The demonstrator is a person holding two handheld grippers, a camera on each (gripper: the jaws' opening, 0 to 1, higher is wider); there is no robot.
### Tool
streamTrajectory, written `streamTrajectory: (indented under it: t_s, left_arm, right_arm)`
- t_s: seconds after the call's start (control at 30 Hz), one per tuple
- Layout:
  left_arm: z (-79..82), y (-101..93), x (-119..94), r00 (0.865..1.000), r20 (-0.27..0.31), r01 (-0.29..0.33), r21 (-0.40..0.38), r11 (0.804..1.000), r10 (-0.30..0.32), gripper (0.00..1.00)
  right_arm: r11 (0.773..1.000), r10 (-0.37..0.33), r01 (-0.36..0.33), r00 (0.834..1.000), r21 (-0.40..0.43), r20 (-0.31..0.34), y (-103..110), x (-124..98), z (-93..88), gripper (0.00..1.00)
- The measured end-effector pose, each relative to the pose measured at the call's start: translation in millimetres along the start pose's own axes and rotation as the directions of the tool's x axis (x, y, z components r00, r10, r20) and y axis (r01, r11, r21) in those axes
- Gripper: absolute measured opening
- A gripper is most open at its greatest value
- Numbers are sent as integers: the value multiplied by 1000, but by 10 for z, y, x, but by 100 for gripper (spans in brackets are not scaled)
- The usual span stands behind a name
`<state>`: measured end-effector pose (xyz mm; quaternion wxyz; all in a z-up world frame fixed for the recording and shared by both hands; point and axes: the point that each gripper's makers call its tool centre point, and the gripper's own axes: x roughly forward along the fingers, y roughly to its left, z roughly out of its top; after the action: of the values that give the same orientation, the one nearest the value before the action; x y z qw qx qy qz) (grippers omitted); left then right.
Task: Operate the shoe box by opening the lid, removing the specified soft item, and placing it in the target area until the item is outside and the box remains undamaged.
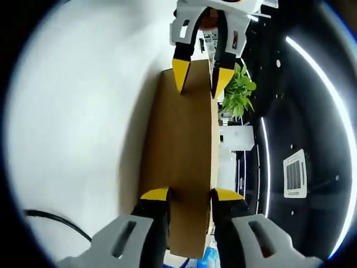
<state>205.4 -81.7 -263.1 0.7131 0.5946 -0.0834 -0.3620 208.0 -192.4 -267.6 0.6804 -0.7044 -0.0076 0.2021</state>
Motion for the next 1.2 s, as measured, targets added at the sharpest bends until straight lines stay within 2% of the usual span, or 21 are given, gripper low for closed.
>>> streamTrajectory:
  t_s: [0.37,1.0,1.2]
  left_arm:
    - [191,-30,4,999,39,15,-4,1000,-15,27]
    - [195,5,81,997,68,23,-9,1000,-22,27]
    - [246,-20,44,998,64,19,-8,1000,-18,27]
  right_arm:
    - [1000,-4,4,1000,30,-19,27,-188,-93,28]
    - [999,-7,9,998,52,-55,12,-194,-152,28]
    - [998,-7,10,998,56,-61,14,-195,-157,28]
